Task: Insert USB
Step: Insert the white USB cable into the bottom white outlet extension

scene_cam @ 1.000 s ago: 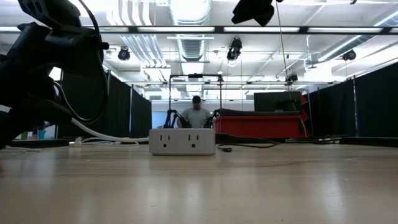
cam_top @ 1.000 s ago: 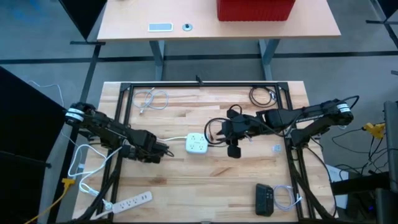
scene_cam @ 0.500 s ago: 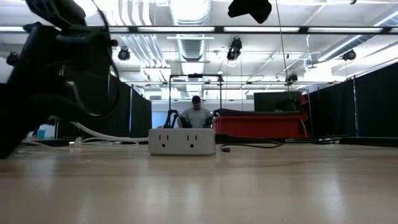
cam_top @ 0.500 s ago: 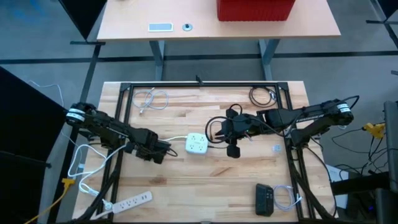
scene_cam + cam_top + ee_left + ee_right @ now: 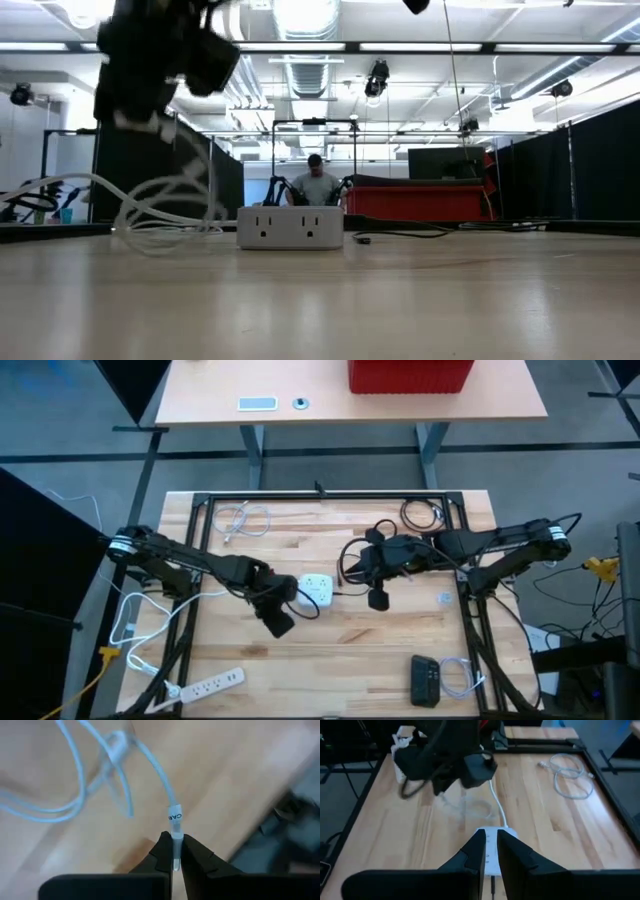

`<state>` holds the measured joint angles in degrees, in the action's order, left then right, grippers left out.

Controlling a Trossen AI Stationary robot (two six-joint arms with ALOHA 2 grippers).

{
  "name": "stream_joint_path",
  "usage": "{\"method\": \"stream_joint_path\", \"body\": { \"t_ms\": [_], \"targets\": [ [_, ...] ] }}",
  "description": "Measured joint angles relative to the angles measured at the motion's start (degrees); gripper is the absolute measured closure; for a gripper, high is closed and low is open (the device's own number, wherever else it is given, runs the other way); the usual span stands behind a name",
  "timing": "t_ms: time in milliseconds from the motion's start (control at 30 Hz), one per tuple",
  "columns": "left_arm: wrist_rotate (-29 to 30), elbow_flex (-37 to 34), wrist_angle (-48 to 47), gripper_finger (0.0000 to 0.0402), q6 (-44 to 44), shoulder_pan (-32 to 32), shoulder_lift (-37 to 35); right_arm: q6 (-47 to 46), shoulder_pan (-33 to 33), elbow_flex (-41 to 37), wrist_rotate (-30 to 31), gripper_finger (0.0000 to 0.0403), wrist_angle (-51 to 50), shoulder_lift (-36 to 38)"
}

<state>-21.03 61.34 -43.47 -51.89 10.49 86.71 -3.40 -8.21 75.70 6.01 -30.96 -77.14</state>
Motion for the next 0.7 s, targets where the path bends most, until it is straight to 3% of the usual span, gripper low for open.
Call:
{"method": "stream_joint_path", "body": {
  "t_ms": [200,467,600,700],
  "targets": [
    [-0.42,3.78,9.47,0.0399,14.79,-1.48,-0.74,6.67,0.0,1.41,-1.56,0.037,-0.6,0.87],
    [-1.46,10.46,22.42,0.0399,21.78,-6.5,-2.62,13.37,-0.22,5.04,-1.73,0.0335,-0.13,3.75],
    [-6.04,14.19,25.17,0.0399,23.57,-9.2,-2.61,20.27,-2.1,9.01,-1.33,0.0304,-0.04,2.97],
    [-12.7,16.39,25.44,0.0399,24.78,-11.96,-2.49,26.81,-2.54,12.18,-0.39,0.0285,-0.9,1.5]
  ]
}}
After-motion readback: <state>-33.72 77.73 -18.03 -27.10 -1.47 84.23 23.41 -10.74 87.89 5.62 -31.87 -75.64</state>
